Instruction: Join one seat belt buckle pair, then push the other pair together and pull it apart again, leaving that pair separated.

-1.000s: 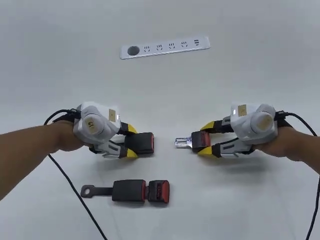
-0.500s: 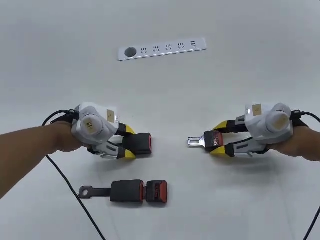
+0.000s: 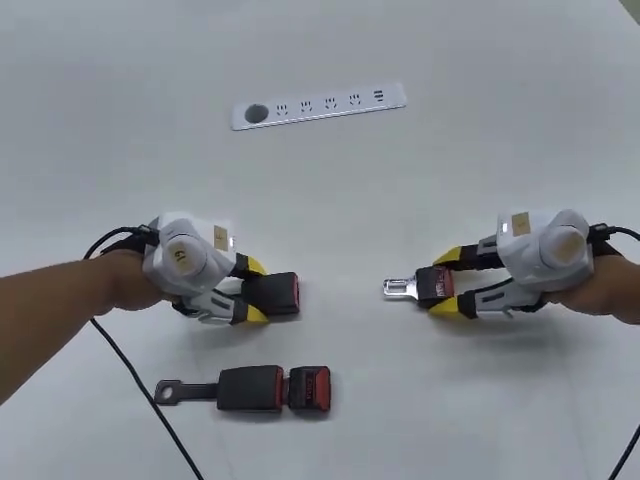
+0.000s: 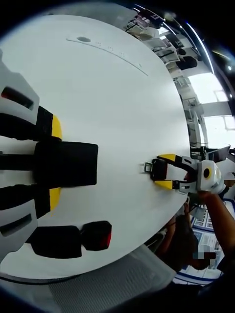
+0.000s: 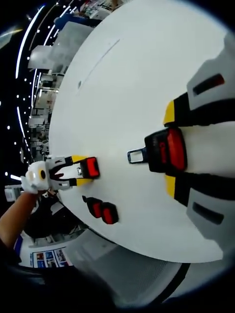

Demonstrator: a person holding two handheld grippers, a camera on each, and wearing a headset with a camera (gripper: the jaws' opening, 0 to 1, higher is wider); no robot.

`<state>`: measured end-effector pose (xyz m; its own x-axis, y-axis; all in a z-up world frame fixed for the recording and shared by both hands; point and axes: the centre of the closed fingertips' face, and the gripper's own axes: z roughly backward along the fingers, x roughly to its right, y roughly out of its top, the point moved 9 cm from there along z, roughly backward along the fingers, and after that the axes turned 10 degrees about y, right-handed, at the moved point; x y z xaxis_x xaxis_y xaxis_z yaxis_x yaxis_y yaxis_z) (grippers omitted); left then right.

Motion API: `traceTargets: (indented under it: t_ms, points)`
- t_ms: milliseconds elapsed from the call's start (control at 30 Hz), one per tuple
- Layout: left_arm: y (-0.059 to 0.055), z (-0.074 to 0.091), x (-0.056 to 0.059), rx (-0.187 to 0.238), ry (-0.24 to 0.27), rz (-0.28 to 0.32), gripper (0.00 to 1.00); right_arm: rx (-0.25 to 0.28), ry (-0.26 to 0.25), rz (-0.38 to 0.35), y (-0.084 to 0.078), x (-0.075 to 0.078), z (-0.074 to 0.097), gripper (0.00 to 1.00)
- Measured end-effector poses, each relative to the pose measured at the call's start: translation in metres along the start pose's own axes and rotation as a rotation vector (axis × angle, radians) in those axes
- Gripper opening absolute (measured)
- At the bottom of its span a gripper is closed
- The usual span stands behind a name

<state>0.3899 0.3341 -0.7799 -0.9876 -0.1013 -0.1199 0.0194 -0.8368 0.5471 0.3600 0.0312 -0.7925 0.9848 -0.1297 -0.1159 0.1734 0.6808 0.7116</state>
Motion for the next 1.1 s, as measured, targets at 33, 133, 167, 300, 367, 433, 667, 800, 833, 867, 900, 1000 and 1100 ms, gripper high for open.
traceTargets:
  t_ms: [33,133,167,300,367,433,667,800,833,867,900,1000,1100]
  points:
    - [0.0,0.0,0.0,-0.012,0.004,0.013,0.35,0.001,-0.002,0.014,0.001,0.0,-0.001,0.39]
    - [-0.001,0.002,0.005,-0.028,-0.002,0.021,0.46,0.069,-0.056,-0.122,0.001,0.0,0.002,0.48]
    - [-0.001,0.002,0.005,-0.029,-0.004,0.021,0.54,0.113,-0.065,-0.153,0.002,0.0,0.003,0.51]
    - [-0.005,0.009,0.003,-0.012,0.045,0.086,0.62,0.139,-0.189,-0.212,0.002,-0.001,0.012,0.63]
    - [-0.002,0.015,0.001,0.024,0.08,0.165,0.64,0.16,-0.239,-0.239,0.003,-0.006,0.015,0.66]
    - [-0.001,0.022,0.001,0.052,0.118,0.235,0.72,0.173,-0.28,-0.258,0.004,-0.011,0.016,0.71]
    - [-0.014,0.047,0.011,0.093,0.249,0.437,0.89,0.256,-0.463,-0.369,0.012,-0.024,0.024,0.84]
    - [-0.02,0.068,0.02,0.156,0.325,0.54,0.93,0.258,-0.497,-0.36,0.022,-0.036,0.023,0.9]
    - [-0.022,0.072,0.023,0.168,0.333,0.564,0.94,0.262,-0.508,-0.361,0.024,-0.038,0.024,0.91]
    - [-0.025,0.077,0.026,0.177,0.349,0.595,0.94,0.271,-0.526,-0.369,0.025,-0.041,0.024,0.92]
    - [-0.026,0.081,0.028,0.179,0.364,0.614,0.95,0.278,-0.538,-0.376,0.027,-0.043,0.025,0.93]
    - [-0.032,0.092,0.038,0.189,0.392,0.65,1.0,0.294,-0.554,-0.374,0.033,-0.053,0.023,0.95]
    - [-0.034,0.104,0.049,0.213,0.424,0.657,1.0,0.285,-0.558,-0.358,0.041,-0.062,0.021,0.96]
